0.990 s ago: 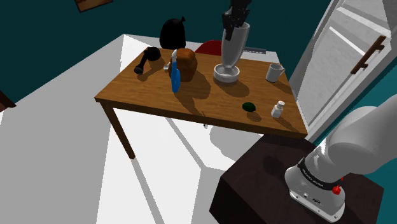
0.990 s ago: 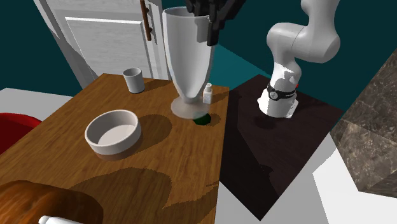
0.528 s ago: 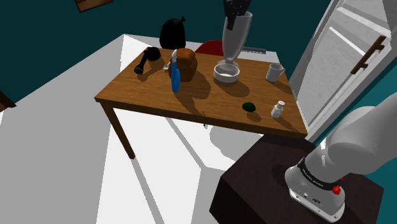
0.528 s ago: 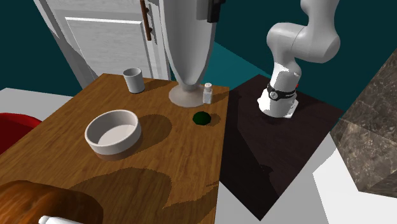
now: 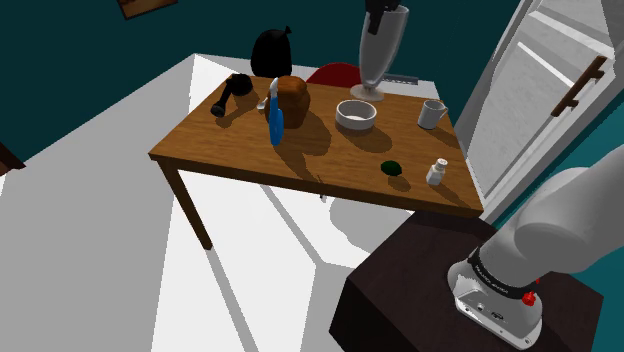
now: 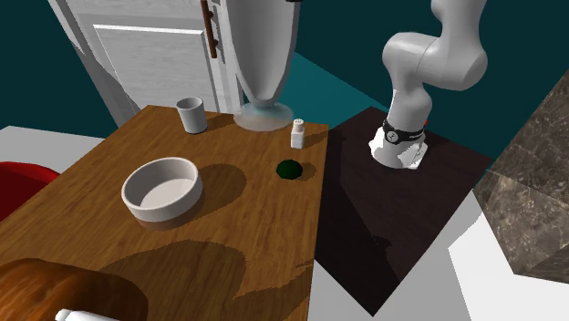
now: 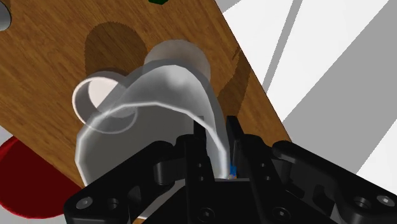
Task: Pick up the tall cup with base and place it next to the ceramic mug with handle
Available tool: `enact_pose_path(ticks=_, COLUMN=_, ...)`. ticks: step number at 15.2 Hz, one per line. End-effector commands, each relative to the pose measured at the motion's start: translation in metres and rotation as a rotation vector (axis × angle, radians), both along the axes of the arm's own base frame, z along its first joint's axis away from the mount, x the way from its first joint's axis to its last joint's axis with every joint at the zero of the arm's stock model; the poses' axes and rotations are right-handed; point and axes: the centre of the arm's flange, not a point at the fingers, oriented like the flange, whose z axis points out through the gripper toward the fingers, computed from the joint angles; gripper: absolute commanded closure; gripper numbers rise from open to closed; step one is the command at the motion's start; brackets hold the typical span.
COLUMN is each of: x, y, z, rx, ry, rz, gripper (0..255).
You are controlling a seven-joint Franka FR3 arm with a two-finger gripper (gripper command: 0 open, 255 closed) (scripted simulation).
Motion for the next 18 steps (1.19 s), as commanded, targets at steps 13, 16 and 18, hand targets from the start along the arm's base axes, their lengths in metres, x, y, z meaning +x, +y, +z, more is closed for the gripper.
enact_pose_path(ticks=13, x=-0.061, y=-0.173, z=0.004, rx=0.000, ry=-0.001, rz=0.001, gripper=255)
enact_pose_path(ticks=16, x=-0.073, y=-0.211, z=0.004, rx=0.000, ry=-0.001, rz=0.001, gripper=255)
enact_pose_path(ticks=18, x=-0.082, y=-0.236, z=0.004, rx=0.000, ry=-0.001, rz=0.001, gripper=255)
